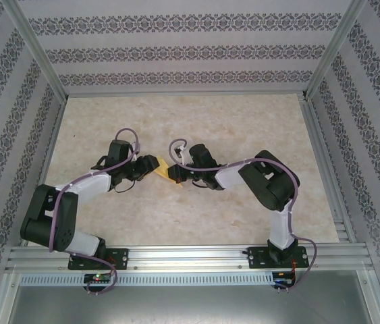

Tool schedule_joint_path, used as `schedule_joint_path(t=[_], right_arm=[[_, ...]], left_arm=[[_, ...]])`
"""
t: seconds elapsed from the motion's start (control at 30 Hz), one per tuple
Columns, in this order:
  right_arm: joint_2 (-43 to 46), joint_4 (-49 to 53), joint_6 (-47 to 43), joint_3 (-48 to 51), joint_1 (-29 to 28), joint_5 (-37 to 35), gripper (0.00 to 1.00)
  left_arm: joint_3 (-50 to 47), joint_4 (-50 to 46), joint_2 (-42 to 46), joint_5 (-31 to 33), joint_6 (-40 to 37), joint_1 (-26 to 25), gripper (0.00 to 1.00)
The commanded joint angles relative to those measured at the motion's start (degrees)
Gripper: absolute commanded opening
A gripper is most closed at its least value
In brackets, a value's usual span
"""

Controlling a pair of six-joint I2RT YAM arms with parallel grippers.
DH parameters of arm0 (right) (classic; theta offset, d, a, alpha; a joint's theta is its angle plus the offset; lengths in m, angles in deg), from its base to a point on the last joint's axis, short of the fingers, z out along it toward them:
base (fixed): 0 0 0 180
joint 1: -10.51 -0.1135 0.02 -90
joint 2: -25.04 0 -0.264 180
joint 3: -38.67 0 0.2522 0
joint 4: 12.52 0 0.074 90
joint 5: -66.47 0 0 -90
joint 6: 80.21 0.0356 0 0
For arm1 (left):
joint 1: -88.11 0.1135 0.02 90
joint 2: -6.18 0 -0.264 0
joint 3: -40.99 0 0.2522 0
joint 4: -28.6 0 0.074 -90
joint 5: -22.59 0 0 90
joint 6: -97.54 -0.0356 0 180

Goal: Fold a paper plane with a square sheet of paper (pick it up from the middle)
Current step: Fold the wing for the fifth time at the center of the table.

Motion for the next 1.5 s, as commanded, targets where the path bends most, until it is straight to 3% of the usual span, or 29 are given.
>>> schedule_joint_path(t=[0.0, 0.33, 0.63, 0.9, 1.47], right_arm=[[-2.1, 0.6, 4.1, -0.9, 0.8, 3.3, 0.04], [-4.0, -0.2, 8.3, -1.0, 1.9, 5.2, 0.06], [-4.6, 3.7, 7.4, -1.5, 2.3, 4.8, 0.11], [-4.8, 6.4, 5.1, -2.0, 2.4, 5.8, 0.04], [-5.4, 13.3, 1.3, -4.4, 2.4, 5.2, 0.12]], left_arm=[[-0.5, 4.7, -0.6, -0.5, -1.3, -0.8, 0.48], [-0.5, 4.9, -2.4, 1.1, -3.2, -1.2, 0.42], [0.8, 8.4, -7.0, -3.0, -3.8, -2.2, 0.31], [2.6, 12.9, -11.1, -4.8, -2.7, -2.4, 0.17], [3.6, 13.0, -16.3, -1.5, -1.8, -2.4, 0.10]])
